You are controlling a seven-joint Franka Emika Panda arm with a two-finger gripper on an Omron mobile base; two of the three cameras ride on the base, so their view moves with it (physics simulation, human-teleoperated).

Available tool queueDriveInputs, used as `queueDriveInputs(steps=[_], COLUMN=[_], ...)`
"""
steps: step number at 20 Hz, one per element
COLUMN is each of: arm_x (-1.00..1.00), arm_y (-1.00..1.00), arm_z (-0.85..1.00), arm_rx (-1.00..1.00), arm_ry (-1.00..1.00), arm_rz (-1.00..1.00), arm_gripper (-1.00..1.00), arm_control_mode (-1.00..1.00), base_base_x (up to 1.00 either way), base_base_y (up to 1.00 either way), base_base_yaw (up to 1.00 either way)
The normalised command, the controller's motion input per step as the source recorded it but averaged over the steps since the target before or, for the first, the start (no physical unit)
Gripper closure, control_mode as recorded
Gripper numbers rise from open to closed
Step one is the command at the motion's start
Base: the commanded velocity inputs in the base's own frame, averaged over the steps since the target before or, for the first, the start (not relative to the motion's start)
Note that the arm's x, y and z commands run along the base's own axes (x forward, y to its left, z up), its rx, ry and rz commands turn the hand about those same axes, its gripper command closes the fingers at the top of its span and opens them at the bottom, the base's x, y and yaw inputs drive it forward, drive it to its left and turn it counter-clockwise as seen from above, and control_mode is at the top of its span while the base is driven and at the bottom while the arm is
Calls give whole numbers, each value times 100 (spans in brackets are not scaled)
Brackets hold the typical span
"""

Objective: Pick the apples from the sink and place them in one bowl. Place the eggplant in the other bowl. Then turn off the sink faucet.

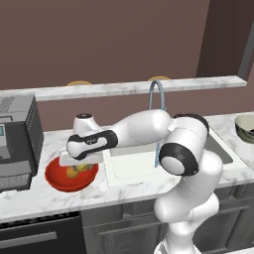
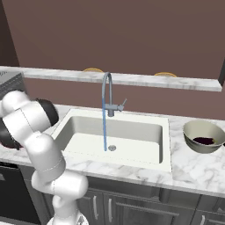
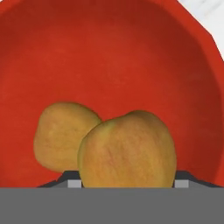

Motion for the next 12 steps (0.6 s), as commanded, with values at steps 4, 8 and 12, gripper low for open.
queueDriveInputs(steps=[4,8,12], arm_x=[9,5,0], arm_y=[5,7,14], arm_z=[-10,-10,-8], arm_rx=[0,0,0], arm_ry=[0,0,3], arm_rz=[2,1,1], arm_gripper=[100,100,-100], arm_control_mode=[-100,-100,-100], base_base_x=[0,0,0], base_base_y=[0,0,0], base_base_yaw=[0,0,0])
